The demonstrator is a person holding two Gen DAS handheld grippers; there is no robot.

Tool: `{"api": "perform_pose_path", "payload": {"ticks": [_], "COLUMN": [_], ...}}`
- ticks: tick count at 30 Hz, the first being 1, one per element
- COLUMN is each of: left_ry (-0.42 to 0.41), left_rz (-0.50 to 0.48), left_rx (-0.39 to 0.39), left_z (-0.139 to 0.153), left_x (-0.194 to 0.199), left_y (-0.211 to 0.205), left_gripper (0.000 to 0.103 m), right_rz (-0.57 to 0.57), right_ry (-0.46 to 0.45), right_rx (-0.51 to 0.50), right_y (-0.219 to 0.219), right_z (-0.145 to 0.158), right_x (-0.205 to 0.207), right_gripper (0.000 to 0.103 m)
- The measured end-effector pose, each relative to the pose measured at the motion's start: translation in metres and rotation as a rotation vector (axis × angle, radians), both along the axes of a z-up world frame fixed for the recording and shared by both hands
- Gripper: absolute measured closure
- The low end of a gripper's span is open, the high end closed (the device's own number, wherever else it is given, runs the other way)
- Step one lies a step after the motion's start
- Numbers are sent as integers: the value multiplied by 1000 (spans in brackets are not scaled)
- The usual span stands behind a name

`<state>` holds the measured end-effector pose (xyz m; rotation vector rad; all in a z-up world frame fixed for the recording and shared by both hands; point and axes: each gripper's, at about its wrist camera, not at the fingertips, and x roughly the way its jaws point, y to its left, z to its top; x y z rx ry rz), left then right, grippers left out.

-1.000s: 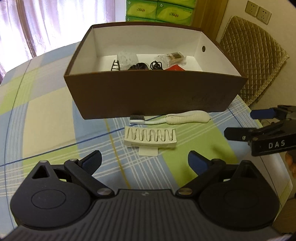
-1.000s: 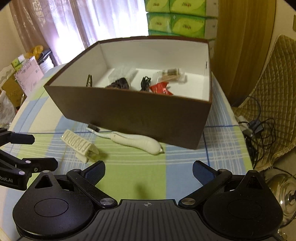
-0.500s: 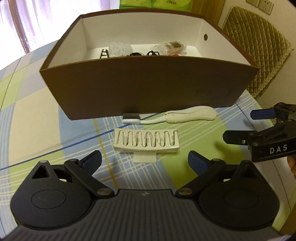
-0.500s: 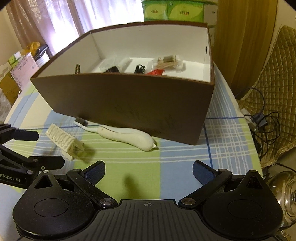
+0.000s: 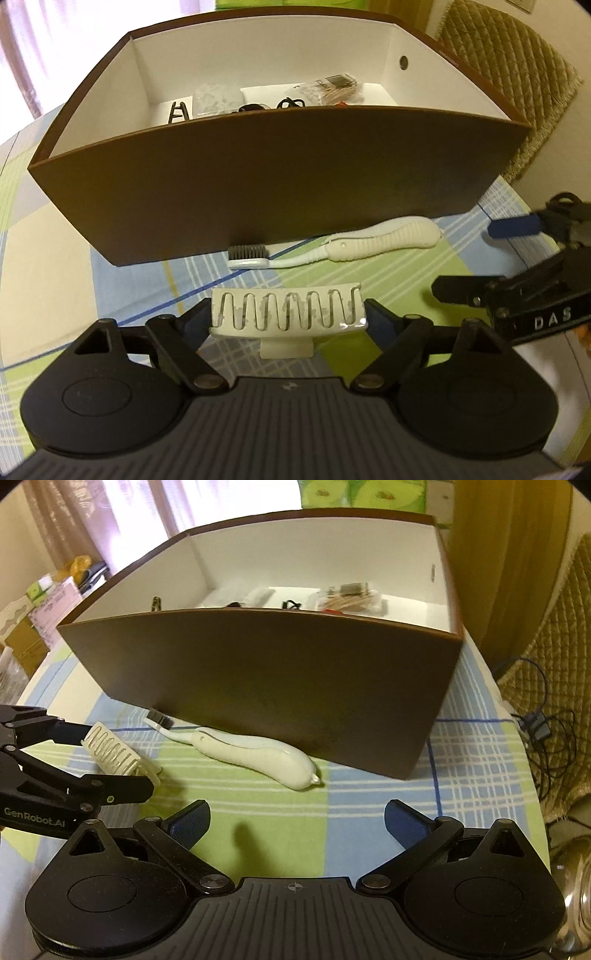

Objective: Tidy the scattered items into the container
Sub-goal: 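Grasp the white comb holder with the left tool while the right tool grasps the white toothbrush, then lift and carry the white holder and toothbrush with both tools over the box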

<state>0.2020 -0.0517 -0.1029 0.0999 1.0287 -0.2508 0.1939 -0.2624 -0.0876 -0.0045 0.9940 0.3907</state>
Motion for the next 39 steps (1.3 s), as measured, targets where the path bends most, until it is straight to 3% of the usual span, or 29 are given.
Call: {"api": "perform_pose_path", "payload": {"ticks": [5, 12, 13, 18, 21, 24, 32, 34, 39], "left_ry": [-22, 9, 11, 28, 36, 42, 37, 35, 33], "left_rz": [10, 115, 130, 187, 216, 238, 251, 248, 238], "left_rx": [62, 83, 85, 90, 89, 88, 88, 84, 73], "left_z": [2, 3, 3, 5, 7, 8, 8, 8, 8], "left_x": [-11, -31, -34, -52, -63, -71, -73, -75, -79], "left_y": [14, 56, 62, 83, 92, 101, 105, 104, 102], "left_gripper": [20, 21, 20, 20, 20, 20, 20, 21, 20], "right_rz": [35, 136, 153, 227, 320, 388, 364, 382, 451], "right_ry": [-38, -116, -124, -146, -110, -102, -127, -131, -106], "right_rx": [7, -20, -22, -47, -15, -22, -66, -55, -55], "right_y": [7, 27, 29, 39, 45, 53, 70, 73, 70], "right_z": [0, -6, -8, -13, -9, -3, -19, -21, -17], "right_x": [-1, 0, 0, -4, -9, -16, 5, 6, -8], "right_gripper": [0, 1, 14, 17, 37, 38, 39, 60, 73]}}
